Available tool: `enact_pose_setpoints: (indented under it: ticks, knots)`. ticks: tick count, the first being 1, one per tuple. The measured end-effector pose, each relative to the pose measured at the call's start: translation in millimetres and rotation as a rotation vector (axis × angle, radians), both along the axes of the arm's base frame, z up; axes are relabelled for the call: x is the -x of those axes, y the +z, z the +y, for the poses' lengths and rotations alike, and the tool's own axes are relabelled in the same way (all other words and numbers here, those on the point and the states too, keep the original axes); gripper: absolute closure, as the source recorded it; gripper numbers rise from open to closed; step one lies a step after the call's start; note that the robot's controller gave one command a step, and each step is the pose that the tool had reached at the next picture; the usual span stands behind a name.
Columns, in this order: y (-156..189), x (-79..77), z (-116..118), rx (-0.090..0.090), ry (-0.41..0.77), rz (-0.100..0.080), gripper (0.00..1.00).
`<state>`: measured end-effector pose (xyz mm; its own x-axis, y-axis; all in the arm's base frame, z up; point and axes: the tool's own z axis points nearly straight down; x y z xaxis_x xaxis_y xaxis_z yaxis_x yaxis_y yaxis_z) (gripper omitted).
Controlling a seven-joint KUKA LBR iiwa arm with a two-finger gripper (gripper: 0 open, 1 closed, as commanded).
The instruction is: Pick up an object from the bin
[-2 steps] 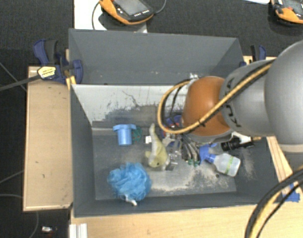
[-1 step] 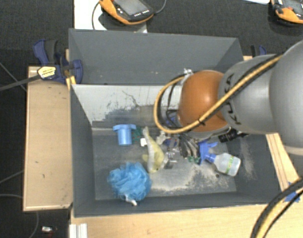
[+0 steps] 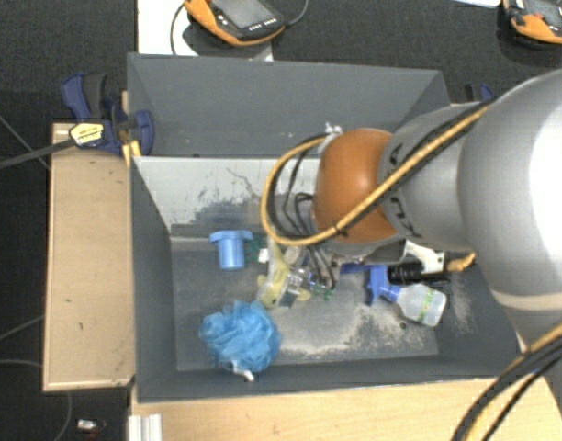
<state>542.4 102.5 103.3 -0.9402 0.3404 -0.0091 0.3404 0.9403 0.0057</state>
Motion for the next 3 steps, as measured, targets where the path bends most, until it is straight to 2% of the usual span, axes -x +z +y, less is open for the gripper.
enact_pose_setpoints:
  ticks: [1, 2, 3]
  knots:
    - [-15, -11.5, 1, 0.002, 0.083, -0.002, 0.00]
    - [-31, -28.5, -1, -0.002, 0.040, -0.008, 1.00]
    - [-31, -28.5, -1, -0.002, 0.041, -0.008, 1.00]
